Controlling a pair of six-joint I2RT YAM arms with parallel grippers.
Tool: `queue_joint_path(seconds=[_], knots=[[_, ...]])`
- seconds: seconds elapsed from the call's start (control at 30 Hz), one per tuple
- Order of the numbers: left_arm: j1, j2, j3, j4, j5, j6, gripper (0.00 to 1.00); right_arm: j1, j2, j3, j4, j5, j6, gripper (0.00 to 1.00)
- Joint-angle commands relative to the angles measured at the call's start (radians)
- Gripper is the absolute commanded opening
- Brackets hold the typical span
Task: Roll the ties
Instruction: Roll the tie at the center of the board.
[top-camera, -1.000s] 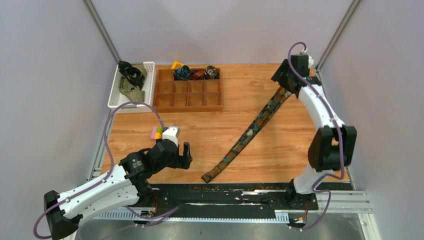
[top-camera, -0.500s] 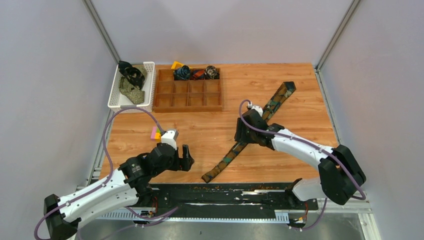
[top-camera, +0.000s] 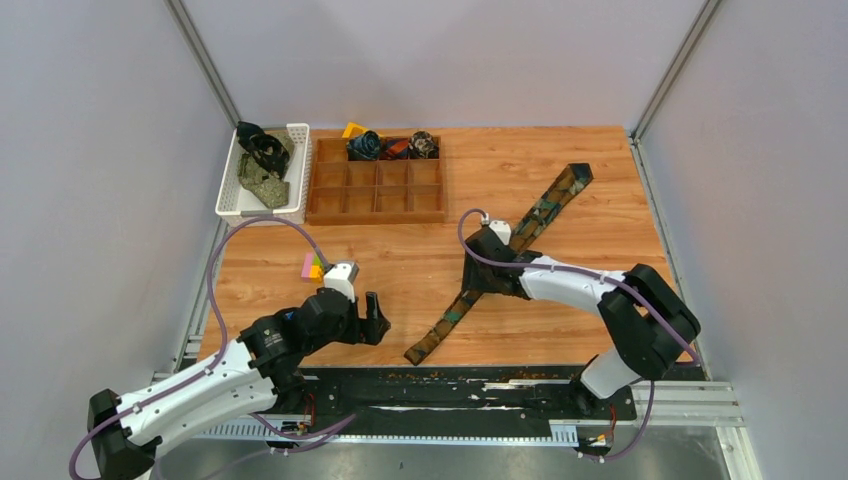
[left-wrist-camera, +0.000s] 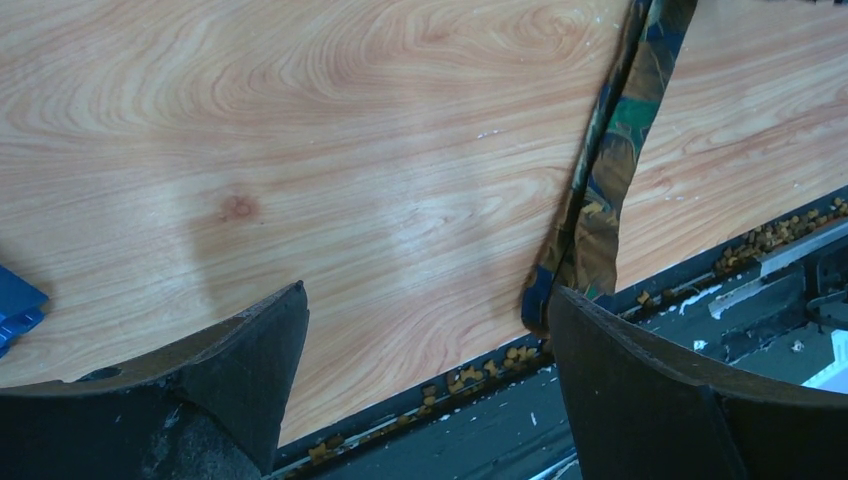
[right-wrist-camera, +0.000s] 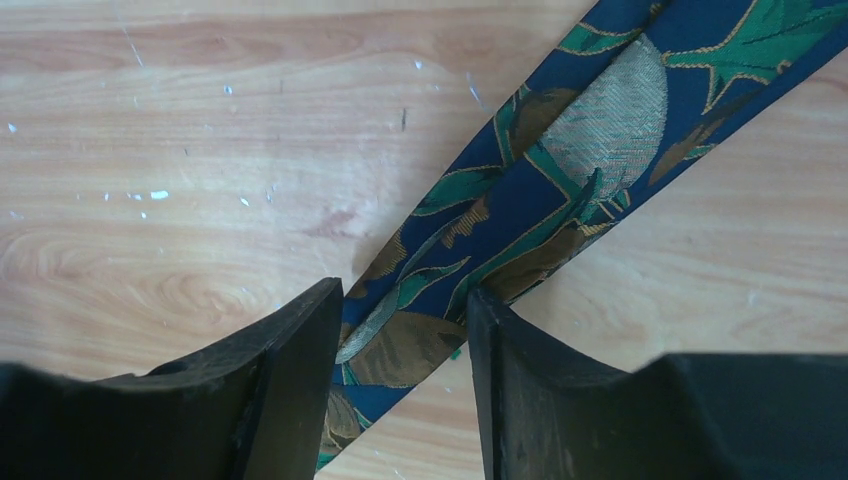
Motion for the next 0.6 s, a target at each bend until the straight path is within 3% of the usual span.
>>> queue_joint_path(seconds=[0.0, 0.33, 0.57], knots=[[0.004, -0.022, -0.026, 0.035, 0.015, -0.009, 0.95, -0.001, 0.092, 0.029, 0.048, 0.030, -0.002, 0.50], [0.004, -0.037, -0.022, 0.015, -0.029, -0.028, 0.93, -0.055, 0.251, 0.159, 0.047, 0.037, -0.042, 0.49], [0.004, -0.060, -0.049, -0.009, -0.146, -0.265, 0.87, -0.060, 0.167, 0.193, -0.012, 0.028, -0.069, 0.49]])
